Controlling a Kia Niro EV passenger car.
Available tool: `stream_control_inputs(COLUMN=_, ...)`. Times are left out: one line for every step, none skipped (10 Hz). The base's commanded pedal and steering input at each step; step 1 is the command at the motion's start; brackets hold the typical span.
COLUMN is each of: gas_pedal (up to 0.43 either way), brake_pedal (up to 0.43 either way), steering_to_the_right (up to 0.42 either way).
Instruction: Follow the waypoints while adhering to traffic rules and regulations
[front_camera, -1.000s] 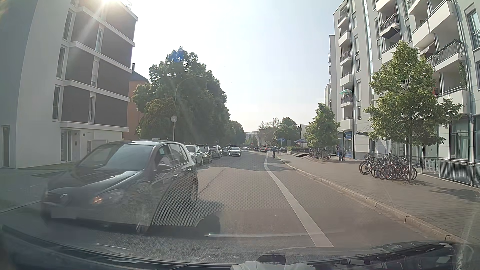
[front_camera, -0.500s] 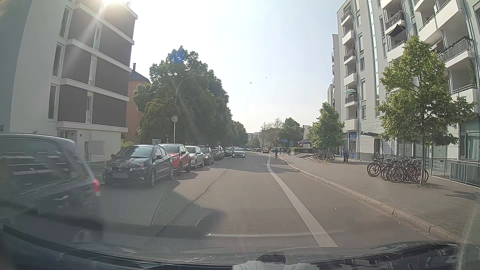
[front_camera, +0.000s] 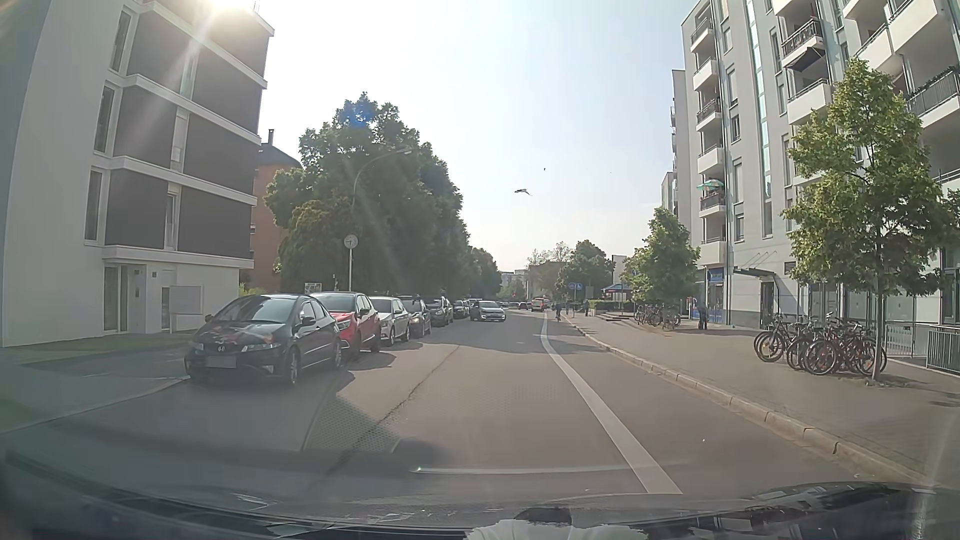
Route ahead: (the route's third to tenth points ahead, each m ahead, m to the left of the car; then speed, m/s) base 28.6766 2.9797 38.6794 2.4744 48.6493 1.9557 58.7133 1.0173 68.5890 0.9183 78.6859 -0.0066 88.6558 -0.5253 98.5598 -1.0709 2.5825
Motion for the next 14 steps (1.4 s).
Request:
stream_control_inputs(gas_pedal=0.339, brake_pedal=0.0, steering_to_the_right=-0.034)
stream_control_inputs(gas_pedal=0.339, brake_pedal=0.0, steering_to_the_right=-0.032)
stream_control_inputs(gas_pedal=0.339, brake_pedal=0.0, steering_to_the_right=-0.027)
stream_control_inputs(gas_pedal=0.339, brake_pedal=0.0, steering_to_the_right=-0.023)
stream_control_inputs(gas_pedal=0.339, brake_pedal=0.0, steering_to_the_right=-0.02)
stream_control_inputs(gas_pedal=0.339, brake_pedal=0.0, steering_to_the_right=-0.019)
stream_control_inputs(gas_pedal=0.339, brake_pedal=0.0, steering_to_the_right=-0.019)
stream_control_inputs(gas_pedal=0.339, brake_pedal=0.0, steering_to_the_right=-0.015)
stream_control_inputs(gas_pedal=0.339, brake_pedal=0.0, steering_to_the_right=-0.009)
stream_control_inputs(gas_pedal=0.339, brake_pedal=0.0, steering_to_the_right=-0.003)
stream_control_inputs(gas_pedal=0.331, brake_pedal=0.0, steering_to_the_right=0.001)
stream_control_inputs(gas_pedal=0.331, brake_pedal=0.0, steering_to_the_right=0.0)
stream_control_inputs(gas_pedal=0.331, brake_pedal=0.0, steering_to_the_right=0.001)
stream_control_inputs(gas_pedal=0.319, brake_pedal=0.0, steering_to_the_right=0.003)
